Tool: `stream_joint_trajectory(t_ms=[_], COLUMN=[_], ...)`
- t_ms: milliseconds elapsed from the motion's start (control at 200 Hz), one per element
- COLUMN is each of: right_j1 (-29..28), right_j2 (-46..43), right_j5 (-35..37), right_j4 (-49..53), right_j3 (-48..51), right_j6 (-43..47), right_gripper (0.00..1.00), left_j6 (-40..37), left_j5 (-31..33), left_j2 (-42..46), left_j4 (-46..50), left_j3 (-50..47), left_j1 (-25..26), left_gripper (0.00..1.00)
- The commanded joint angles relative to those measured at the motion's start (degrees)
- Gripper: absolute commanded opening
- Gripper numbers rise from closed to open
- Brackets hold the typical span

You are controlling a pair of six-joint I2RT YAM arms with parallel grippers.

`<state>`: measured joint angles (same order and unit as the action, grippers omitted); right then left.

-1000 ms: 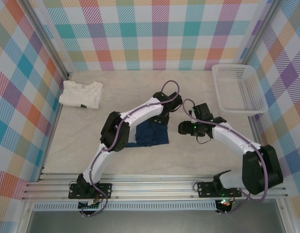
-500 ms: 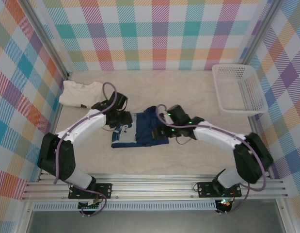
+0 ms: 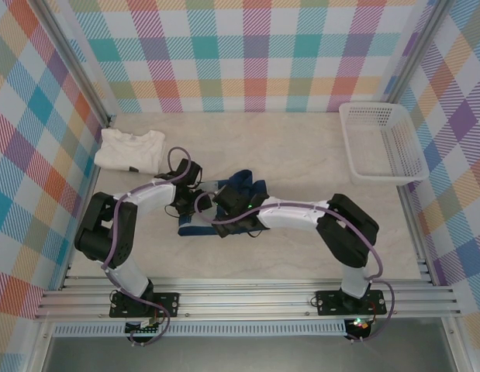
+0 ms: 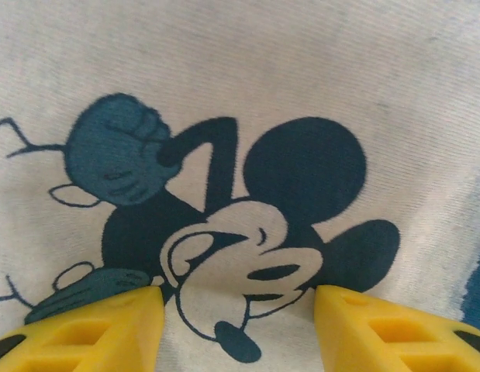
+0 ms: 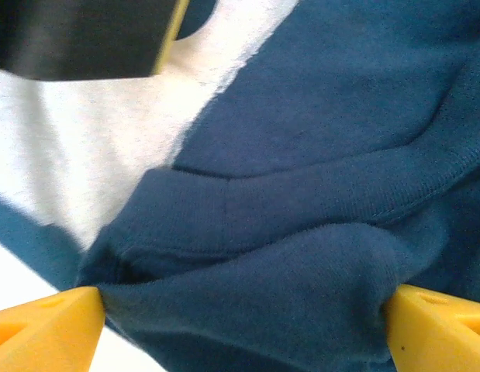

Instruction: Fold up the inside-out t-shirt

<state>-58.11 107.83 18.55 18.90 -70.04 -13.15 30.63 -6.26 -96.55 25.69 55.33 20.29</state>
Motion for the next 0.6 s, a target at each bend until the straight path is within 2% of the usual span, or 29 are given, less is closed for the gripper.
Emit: stream_joint_trajectory(t_ms=[0,135,240,355,425,540,595], right_j1=[0.7,3.7,5.8,7.2,7.3,6.8,6.4], right_j2=[0.8,-4.0,-10.7,-17.4,-21.4,-27.0,-27.8], right_j5=[9.3,13.6,13.2,10.9,7.9,-0.1,-1.1], right_j4=[2.6,7.4,9.9,11.9,9.2,-0.3,-2.7], right_j3=[-1.0,2.7,9.2,15.4,18.2,21.2,20.8], right_j6=[0.6,-5.4,-11.6,-17.9,-18.1,-13.9,-12.9], right_gripper=[0.89,0.79,0.73,0.71,0.72,0.83,0.85], left_j6=[-0.2,-0.8,-1.8,-2.1,-2.3,-2.5,-2.6], left_j5=[-1.8,-2.1,-2.1,-2.8,-3.1,-3.4,-3.4], left_j2=[-0.9,-1.0,-1.3,-1.2,-1.1,-0.7,-0.8], left_j4=[-2.1,-2.5,-2.1,-2.7,-2.8,-3.2,-3.2], left_j3=[-1.8,-2.4,-2.6,-3.0,-3.1,-3.2,-3.2], left_j1=[-1.5,-1.7,-1.7,-1.7,-1.7,-1.7,-1.7], left_gripper=[0.54,0.54,0.54,0.54,0.54,0.54,0.54])
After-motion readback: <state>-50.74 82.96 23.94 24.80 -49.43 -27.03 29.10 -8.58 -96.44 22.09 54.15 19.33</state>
